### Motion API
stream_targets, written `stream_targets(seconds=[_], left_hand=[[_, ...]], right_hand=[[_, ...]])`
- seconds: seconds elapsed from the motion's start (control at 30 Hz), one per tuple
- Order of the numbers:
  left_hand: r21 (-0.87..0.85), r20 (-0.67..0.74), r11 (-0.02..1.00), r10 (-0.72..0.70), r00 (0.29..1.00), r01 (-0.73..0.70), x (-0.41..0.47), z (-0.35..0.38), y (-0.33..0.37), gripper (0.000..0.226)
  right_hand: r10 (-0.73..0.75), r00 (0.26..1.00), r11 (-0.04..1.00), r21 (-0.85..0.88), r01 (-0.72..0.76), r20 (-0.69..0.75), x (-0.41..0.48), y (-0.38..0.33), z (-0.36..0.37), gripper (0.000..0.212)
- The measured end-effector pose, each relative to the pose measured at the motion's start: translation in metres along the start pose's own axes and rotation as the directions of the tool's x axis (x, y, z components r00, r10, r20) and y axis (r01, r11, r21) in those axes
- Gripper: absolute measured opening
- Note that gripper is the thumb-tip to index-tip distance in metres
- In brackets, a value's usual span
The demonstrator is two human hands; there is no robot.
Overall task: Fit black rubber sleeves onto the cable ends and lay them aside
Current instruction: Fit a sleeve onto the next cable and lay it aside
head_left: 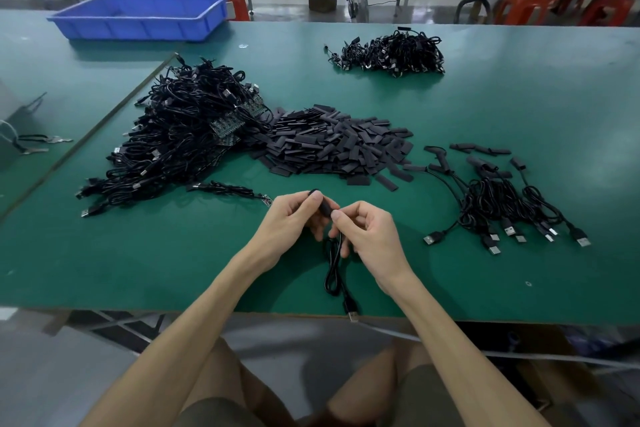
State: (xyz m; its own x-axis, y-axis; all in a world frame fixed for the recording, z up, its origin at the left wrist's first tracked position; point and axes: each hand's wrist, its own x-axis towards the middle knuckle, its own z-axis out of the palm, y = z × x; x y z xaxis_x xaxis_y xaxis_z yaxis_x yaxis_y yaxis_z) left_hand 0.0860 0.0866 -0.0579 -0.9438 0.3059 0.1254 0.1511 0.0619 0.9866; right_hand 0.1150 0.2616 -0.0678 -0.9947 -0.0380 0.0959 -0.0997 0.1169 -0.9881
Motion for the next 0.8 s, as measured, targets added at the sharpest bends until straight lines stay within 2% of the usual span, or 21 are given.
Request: stream_targets(seconds=[0.27,0.47,0.63,0.7,0.8], left_hand=[[-0.03,-0.089,0.999,-0.013,0.996,0.01,0.002,0.0,0.0,0.047],[-0.006,-0.115,1.0,0.012,0.993,-0.013,0.002,-0.003,-0.001,0.045],[-0.021,-0.139,1.0,0.01,0.99,-0.013,0.002,-0.002,0.002,0.043],[0.026,-0.122,0.999,-0.023,0.992,0.026,0.002,0.001,0.005,0.043],[0.285,-0.019,0.958,-0.042,0.999,0.045,0.001,0.003,0.011,0.03]], right_hand=[[0.003,0.999,1.0,0.029,-0.004,0.036,0.0,-0.002,0.001,0.014],[0.004,0.998,0.999,0.037,-0.006,0.061,-0.001,-0.005,0.002,0.01],[-0.027,0.999,0.998,-0.061,0.029,0.037,0.0,-0.006,0.003,0.007],[-0.021,1.0,1.0,0.009,0.022,-0.023,0.001,-0.005,0.001,0.007],[0.013,0.991,0.987,0.159,0.008,-0.133,0.002,-0.003,-0.004,0.005]])
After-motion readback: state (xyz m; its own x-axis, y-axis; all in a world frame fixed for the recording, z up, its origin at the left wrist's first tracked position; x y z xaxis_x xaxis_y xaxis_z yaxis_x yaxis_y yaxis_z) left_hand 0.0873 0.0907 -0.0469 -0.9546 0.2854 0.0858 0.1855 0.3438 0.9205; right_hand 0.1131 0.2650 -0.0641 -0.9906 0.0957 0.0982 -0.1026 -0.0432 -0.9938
